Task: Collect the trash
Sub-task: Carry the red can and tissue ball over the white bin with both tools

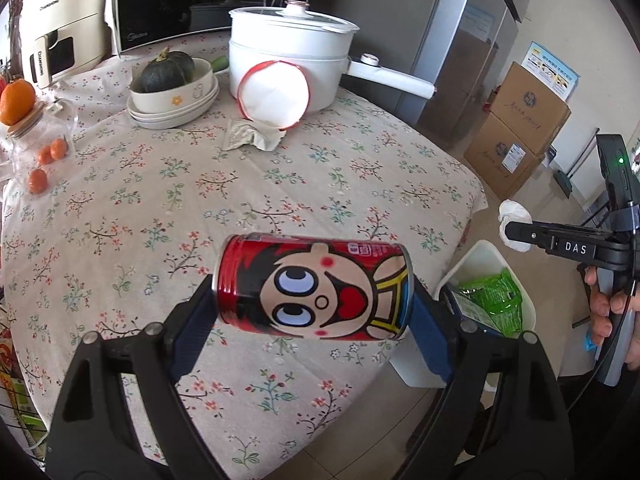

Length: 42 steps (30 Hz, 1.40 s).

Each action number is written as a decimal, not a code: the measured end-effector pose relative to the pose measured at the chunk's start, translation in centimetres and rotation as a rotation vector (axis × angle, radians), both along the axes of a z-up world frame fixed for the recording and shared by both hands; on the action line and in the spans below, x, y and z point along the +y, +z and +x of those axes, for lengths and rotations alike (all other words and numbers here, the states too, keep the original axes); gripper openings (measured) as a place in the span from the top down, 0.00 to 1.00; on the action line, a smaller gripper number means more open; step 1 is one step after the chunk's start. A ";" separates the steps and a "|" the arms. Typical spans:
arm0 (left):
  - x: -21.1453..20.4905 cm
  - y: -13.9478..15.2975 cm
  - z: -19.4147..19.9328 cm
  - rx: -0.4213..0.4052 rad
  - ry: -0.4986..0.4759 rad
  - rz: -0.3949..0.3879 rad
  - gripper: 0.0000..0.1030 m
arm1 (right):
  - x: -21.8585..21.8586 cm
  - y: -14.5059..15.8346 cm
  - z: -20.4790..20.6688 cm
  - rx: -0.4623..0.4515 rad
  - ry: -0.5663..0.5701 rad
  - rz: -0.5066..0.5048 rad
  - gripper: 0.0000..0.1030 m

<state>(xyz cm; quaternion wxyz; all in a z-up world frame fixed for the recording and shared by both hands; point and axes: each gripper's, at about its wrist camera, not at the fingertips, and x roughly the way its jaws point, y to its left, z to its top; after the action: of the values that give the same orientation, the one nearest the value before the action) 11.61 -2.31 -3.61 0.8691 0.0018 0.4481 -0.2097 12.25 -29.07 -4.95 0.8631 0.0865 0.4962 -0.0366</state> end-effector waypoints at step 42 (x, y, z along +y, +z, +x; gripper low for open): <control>-23.8 -7.7 -5.0 0.062 -0.586 0.043 0.14 | -14.8 -6.6 -10.6 0.164 -0.227 0.024 0.70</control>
<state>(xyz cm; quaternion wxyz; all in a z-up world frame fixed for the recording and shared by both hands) 6.64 -26.14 -11.28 0.7573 0.1432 0.4589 -0.4421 1.69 -43.83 -11.50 0.8090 0.1492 0.5523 -0.1349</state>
